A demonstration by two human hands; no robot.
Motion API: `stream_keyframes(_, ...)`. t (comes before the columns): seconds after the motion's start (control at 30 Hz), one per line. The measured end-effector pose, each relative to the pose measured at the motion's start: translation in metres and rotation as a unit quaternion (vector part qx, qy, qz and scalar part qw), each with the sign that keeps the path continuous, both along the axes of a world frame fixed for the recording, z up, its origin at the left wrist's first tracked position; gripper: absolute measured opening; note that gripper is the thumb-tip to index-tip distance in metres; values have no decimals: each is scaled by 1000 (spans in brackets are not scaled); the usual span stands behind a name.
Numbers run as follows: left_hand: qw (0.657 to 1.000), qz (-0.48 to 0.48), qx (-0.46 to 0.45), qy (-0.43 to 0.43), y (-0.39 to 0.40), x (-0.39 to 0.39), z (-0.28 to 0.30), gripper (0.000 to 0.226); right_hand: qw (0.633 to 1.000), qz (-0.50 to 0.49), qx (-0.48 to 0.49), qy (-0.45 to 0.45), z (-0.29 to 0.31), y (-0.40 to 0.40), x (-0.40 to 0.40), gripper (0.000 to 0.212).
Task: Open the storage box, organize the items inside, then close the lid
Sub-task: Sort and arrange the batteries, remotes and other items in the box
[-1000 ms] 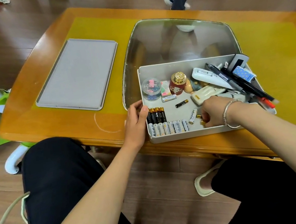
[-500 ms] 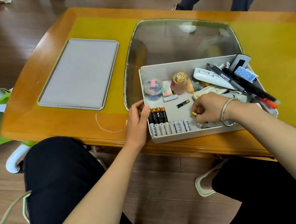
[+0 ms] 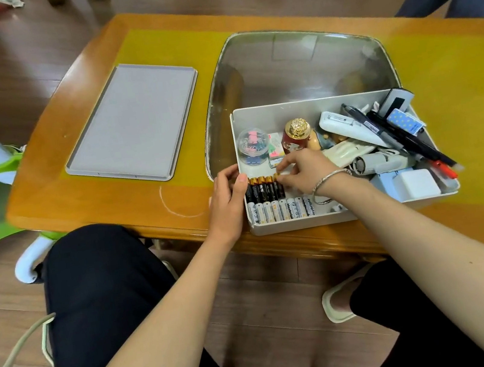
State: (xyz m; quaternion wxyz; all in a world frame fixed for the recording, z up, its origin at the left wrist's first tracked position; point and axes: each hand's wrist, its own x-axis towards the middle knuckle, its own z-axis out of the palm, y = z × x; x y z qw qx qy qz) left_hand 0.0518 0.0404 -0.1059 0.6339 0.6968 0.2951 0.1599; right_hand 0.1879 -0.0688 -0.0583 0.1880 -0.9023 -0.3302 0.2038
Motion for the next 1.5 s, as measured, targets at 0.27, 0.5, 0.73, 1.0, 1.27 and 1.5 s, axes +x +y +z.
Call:
stream_keyframes(0.27,1000,-3,1,5,0,-1,0,61,1000,4,-15,3,-2,3,-2,28)
stream_keyframes(0.5,1000,-1,5,6,0,-1,1,63,999,27,-4,36,1,-5,-1,34)
stream_keyframes(0.73,1000,-7,2,11,0,-1,1,69,990,-90,91,-51,12,-24,20,13)
stream_keyframes(1.0,1000,-6,5,10,0,-2,2,75,992,-22,-14,-125,10,-29,23,14)
stream_keyframes(1.27,1000,-3,7,6,1,-1,1,62,982,75,-20,-170,1,-16,15,19)
stream_keyframes(1.5,1000,-3,1,0,1,-1,1,62,976,118,-23,-180,-5,1,13,27)
